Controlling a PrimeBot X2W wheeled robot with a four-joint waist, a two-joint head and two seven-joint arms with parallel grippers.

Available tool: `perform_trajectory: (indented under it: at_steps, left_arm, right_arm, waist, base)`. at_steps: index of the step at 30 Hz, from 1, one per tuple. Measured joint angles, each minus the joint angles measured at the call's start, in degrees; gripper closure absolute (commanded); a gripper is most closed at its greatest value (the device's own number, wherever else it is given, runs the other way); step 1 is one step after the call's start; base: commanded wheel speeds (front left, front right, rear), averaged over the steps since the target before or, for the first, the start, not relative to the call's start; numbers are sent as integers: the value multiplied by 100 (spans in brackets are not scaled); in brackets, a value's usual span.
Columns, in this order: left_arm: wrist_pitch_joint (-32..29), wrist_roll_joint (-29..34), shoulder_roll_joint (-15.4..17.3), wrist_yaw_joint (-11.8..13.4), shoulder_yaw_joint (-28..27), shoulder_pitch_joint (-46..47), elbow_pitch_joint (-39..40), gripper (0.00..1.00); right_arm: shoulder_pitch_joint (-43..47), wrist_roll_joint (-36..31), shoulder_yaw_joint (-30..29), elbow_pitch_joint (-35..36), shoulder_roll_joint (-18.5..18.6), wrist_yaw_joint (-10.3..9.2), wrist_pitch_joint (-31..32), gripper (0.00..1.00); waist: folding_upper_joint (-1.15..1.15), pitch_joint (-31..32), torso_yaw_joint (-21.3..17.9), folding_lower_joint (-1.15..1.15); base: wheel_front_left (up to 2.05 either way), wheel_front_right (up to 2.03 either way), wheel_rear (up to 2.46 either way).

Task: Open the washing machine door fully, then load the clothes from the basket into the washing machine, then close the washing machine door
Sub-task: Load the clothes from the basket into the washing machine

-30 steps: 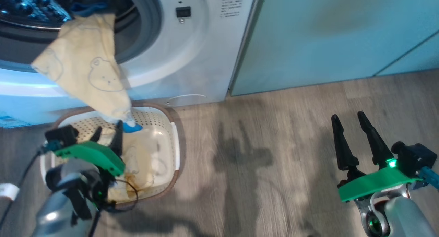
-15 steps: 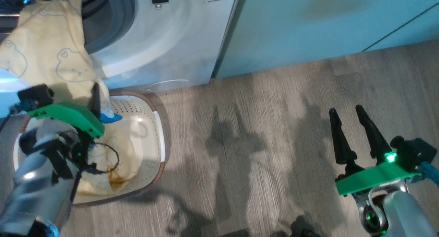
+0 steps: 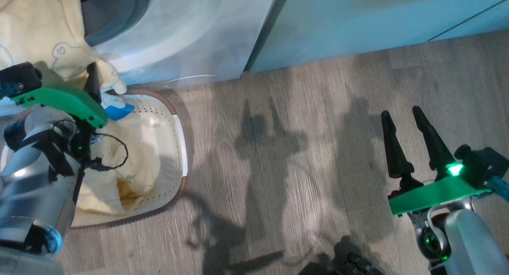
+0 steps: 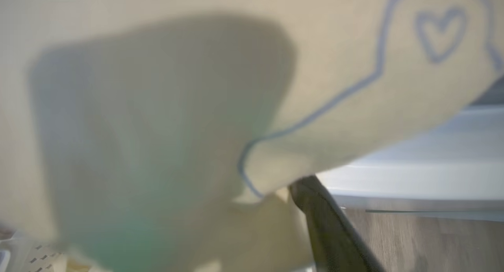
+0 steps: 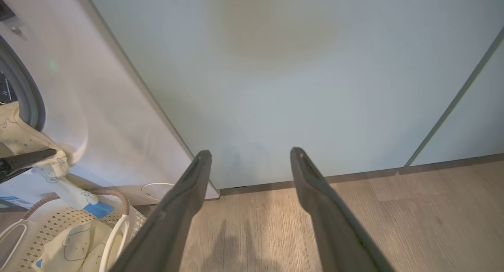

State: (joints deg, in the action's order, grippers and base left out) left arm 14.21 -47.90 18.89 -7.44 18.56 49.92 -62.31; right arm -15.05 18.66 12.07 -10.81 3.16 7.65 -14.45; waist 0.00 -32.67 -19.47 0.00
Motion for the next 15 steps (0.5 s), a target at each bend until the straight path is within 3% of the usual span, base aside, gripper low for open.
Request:
perform_trajectory:
  at_steps: [2, 15]
  left_arm:
    - [0, 20, 1, 0, 0, 10, 3, 100]
    - [-8, 634, 11, 1, -237, -245, 522, 100]
  right_arm:
    - [-12, 0, 0, 1, -3, 0, 0, 0]
    - [-53, -9, -51, -25, -11, 0, 0, 0]
  waist:
    - [0, -16, 5, 0]
    - [0, 74, 133, 0]
  base:
    - [0, 0, 0]
    - [0, 0, 0]
